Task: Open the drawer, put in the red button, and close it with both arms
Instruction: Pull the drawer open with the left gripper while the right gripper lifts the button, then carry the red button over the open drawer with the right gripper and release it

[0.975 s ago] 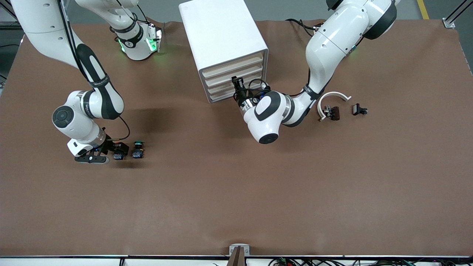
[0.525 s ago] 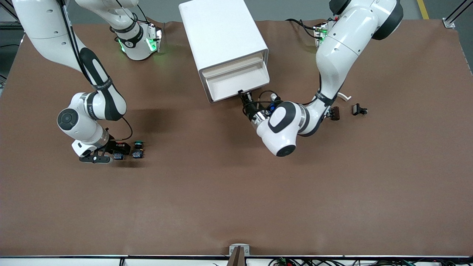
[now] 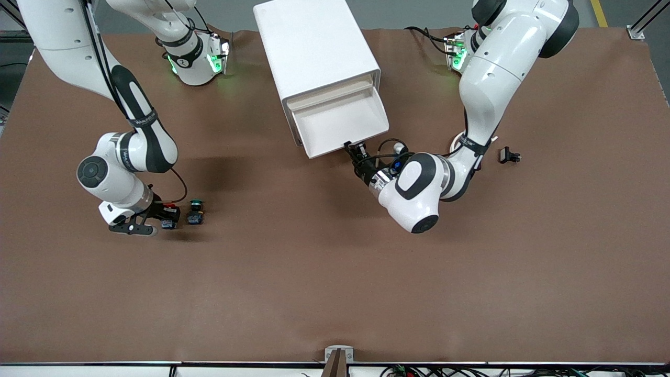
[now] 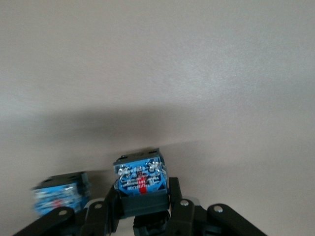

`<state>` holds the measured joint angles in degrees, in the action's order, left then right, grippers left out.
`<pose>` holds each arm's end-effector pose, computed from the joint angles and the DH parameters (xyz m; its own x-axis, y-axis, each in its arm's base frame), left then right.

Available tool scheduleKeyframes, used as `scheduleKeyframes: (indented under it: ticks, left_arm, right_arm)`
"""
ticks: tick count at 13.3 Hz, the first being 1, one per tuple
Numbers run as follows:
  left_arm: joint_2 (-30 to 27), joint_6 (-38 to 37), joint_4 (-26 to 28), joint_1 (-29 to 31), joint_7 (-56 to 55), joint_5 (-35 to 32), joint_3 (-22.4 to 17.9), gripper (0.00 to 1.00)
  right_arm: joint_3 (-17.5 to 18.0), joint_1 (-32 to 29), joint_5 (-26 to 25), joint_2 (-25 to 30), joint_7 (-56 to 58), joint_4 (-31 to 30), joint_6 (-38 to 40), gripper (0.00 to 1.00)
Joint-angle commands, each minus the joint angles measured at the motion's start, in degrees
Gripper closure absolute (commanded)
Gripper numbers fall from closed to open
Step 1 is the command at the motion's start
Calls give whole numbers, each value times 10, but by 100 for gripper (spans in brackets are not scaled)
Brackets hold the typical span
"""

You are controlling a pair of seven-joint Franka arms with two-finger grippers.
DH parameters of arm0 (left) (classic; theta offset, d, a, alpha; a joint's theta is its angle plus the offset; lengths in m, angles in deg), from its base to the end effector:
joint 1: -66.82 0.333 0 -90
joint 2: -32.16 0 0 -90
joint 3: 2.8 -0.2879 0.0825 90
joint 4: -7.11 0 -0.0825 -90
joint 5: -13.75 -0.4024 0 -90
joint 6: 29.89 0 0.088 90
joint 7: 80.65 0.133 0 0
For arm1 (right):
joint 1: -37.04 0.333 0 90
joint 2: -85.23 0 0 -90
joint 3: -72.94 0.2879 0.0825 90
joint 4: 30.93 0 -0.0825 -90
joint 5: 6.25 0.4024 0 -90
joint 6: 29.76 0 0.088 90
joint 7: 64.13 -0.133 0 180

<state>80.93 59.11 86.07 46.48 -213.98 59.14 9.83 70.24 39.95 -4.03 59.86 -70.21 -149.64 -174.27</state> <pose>0.5124 -0.4211 0.1786 -0.5024 0.8610 -0.0790 0.4046 0.1534 -0.9015 0.5899 0.0013 0.1483 0.9916 -0.1289 0.0079 -0.1289 -0.9916 -0.0034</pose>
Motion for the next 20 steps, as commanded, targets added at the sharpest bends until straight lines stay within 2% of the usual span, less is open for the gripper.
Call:
scheduleKeyframes:
  ticks: [1,2,3,4,7,10,14,17,20]
  left_arm:
    - [16,7,-20,-1,27,2,-20,100]
    - [16,9,-25,-2,35,2,-26,87]
    - [16,12,-27,-2,41,1,-28,48]
    - [15,12,-28,-2,49,0,-29,0]
    - [11,12,-40,-4,67,-7,-44,0]
    - [5,12,-73,-1,106,-32,-52,0]
    - [-15,11,-86,-1,157,-36,-107,0]
    - [-39,9,-89,-1,198,-36,-144,0]
    - [-59,9,-90,-1,258,-49,-168,0]
  right_arm:
    - [-1,32,3,57,-78,68,161,100]
    - [0,48,3,73,-115,96,224,100]
    - [0,69,3,88,-159,115,274,100]
    - [1,98,3,109,-219,133,325,100]
    - [2,202,11,165,-388,145,391,100]
    - [2,295,51,178,-534,157,391,100]
    - [2,421,47,174,-724,156,334,100]
    - [1,481,42,171,-813,137,283,100]
    - [1,517,-4,149,-886,131,254,100]
